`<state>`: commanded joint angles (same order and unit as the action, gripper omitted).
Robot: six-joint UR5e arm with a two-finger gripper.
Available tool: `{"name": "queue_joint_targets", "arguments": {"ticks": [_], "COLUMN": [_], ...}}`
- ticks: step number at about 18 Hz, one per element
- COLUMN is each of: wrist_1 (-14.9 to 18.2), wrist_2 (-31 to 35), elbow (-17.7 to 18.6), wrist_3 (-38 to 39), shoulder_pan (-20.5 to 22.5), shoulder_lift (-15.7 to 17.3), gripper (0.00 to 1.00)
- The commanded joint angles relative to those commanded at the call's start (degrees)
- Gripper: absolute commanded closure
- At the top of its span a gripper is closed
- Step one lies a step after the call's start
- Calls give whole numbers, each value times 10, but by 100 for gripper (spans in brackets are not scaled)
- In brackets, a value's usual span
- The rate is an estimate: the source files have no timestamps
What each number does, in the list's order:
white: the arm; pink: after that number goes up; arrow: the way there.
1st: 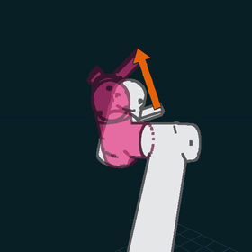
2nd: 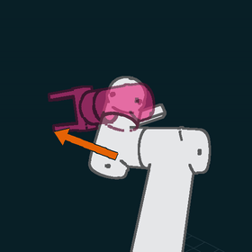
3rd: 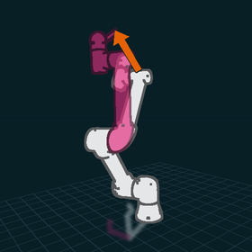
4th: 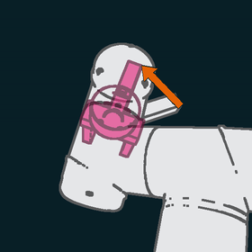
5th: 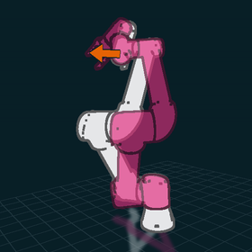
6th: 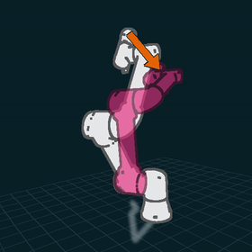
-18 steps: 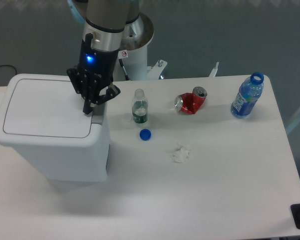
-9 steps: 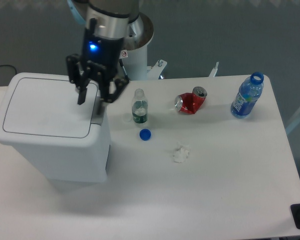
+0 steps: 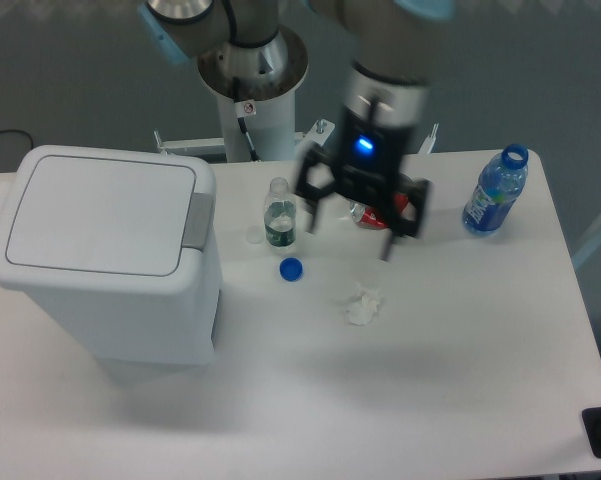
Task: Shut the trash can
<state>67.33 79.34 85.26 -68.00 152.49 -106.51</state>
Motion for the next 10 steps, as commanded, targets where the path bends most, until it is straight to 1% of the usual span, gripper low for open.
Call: {"name": "queue_joint_targets", "arguments": {"ticks": [2, 4, 6, 8, 10], "wrist_1": [0, 2, 11, 11, 6], "wrist_2": [38, 64, 78, 100, 105], "elbow": [-7, -46, -80, -86, -83], "wrist_3": [-48, -84, -103, -114, -120], "shoulder_pan": [4, 21, 22, 20, 19], "shoulder_lift": [-37, -83, -116, -124, -126], "gripper": [0, 0, 0, 0, 0]}}
